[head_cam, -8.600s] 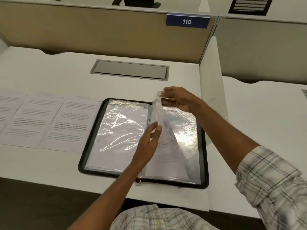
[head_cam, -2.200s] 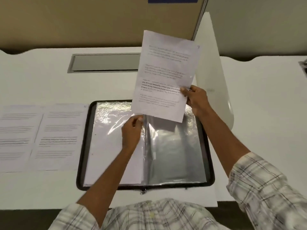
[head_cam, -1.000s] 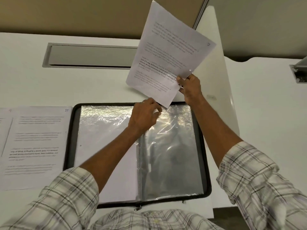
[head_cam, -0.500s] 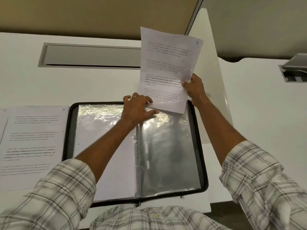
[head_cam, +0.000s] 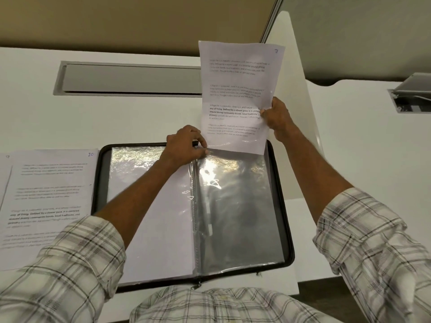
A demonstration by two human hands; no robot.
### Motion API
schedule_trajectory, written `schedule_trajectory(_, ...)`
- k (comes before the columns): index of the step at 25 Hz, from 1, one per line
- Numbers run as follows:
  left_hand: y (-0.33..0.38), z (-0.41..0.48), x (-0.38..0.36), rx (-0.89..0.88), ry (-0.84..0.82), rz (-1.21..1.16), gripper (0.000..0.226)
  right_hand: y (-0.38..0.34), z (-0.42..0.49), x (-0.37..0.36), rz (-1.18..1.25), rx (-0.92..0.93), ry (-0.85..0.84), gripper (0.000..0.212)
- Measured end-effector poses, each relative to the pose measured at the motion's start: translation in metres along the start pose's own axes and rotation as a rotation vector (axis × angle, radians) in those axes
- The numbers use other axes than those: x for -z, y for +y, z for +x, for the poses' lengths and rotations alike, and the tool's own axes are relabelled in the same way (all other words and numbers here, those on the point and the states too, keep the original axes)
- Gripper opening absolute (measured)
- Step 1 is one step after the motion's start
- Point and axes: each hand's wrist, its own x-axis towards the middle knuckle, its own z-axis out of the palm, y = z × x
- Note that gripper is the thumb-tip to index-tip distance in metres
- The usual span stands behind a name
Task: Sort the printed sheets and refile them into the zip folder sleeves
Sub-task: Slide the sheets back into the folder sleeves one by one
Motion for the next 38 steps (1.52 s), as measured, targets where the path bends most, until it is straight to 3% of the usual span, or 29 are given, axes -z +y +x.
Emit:
schedule_trajectory(6, -0.013, 0.002, -0.007, -0.024, 0.023, -0.141, 0.024, 0.001, -0.002, -0.002, -0.078, 0.049, -0.022, 0.03)
schedule_trajectory(10, -0.016, 0.002, -0.01, -0.023, -0.007, -0.128, 0.07, 0.007, 0.002, -0.004, -0.146, 0.053, -0.021, 0.03)
schedule_trajectory(12, -0.014, 0.003, -0.012, -0.024, 0.024, -0.101, 0.082, 0.009, 0.002, -0.003, -0.112, 0.031, -0.022, 0.033)
schedule_trajectory(17, -0.009, 0.011, -0.012, 0.025, -0.041, -0.194, 0.084, 0.012, 0.005, -0.002, -0.103, 0.009, -0.034, 0.036)
schedule_trajectory(21, -0.001, 0.019, -0.012, 0.206, 0.128, -0.5, 0.077, 0.016, 0.005, -0.002, -0.083, -0.045, -0.057, 0.038)
schedule_trajectory(27, -0.017, 0.017, -0.006, 0.242, 0.065, -0.344, 0.035, 0.024, 0.011, -0.01, -0.188, -0.042, 0.048, 0.029)
schedule_trajectory(32, -0.01, 0.018, 0.004, 0.256, 0.04, -0.237, 0.049, 0.032, 0.009, -0.021, -0.207, -0.015, 0.097, 0.026)
schedule_trajectory(36, -0.005, 0.037, 0.009, 0.329, 0.027, -0.5, 0.068, 0.041, 0.008, -0.018, -0.151, -0.073, 0.09, 0.017)
schedule_trajectory(38, -0.006, 0.042, 0.007, 0.321, 0.022, -0.59, 0.055, 0.043, 0.002, -0.016, -0.128, -0.1, 0.064, 0.012)
